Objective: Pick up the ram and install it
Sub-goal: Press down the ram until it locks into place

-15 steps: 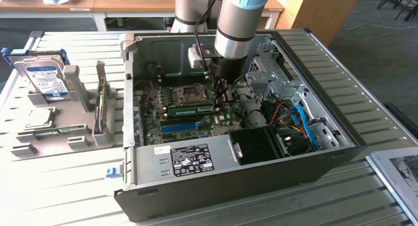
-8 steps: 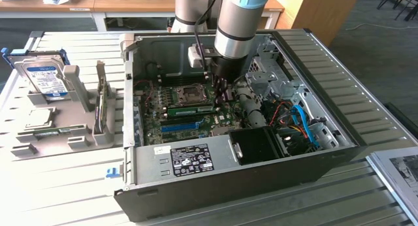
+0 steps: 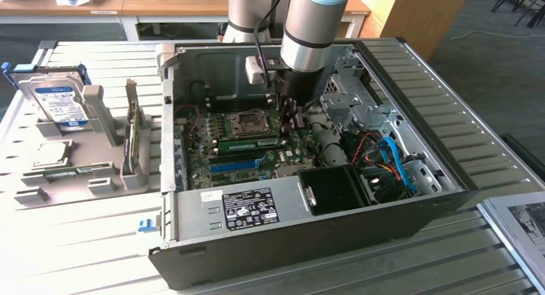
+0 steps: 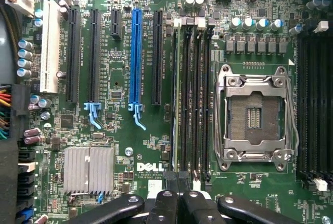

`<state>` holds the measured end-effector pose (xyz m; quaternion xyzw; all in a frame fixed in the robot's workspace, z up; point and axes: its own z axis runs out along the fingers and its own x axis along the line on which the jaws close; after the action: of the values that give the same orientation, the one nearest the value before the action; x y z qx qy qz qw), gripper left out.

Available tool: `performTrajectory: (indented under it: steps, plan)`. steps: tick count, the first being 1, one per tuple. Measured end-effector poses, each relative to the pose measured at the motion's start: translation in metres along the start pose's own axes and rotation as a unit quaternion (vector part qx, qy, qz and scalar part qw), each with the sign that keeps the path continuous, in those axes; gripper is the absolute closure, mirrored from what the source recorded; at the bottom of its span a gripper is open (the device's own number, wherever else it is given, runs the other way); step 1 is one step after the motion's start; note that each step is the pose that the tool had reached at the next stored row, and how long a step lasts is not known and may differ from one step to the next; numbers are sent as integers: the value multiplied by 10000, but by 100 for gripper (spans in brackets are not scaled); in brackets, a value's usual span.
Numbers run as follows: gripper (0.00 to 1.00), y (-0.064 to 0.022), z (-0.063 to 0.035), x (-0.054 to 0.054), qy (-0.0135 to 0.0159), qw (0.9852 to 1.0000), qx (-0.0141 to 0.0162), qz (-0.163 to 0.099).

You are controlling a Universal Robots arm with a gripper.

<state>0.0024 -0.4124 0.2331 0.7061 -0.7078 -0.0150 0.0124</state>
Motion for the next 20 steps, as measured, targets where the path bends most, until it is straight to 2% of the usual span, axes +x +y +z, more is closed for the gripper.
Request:
performTrajectory:
  steps: [15,20]
  plan:
    - [90,5,-124,0,0,10000,-10,0]
    - [90,5,-126,-1,-1,10000,-10,0]
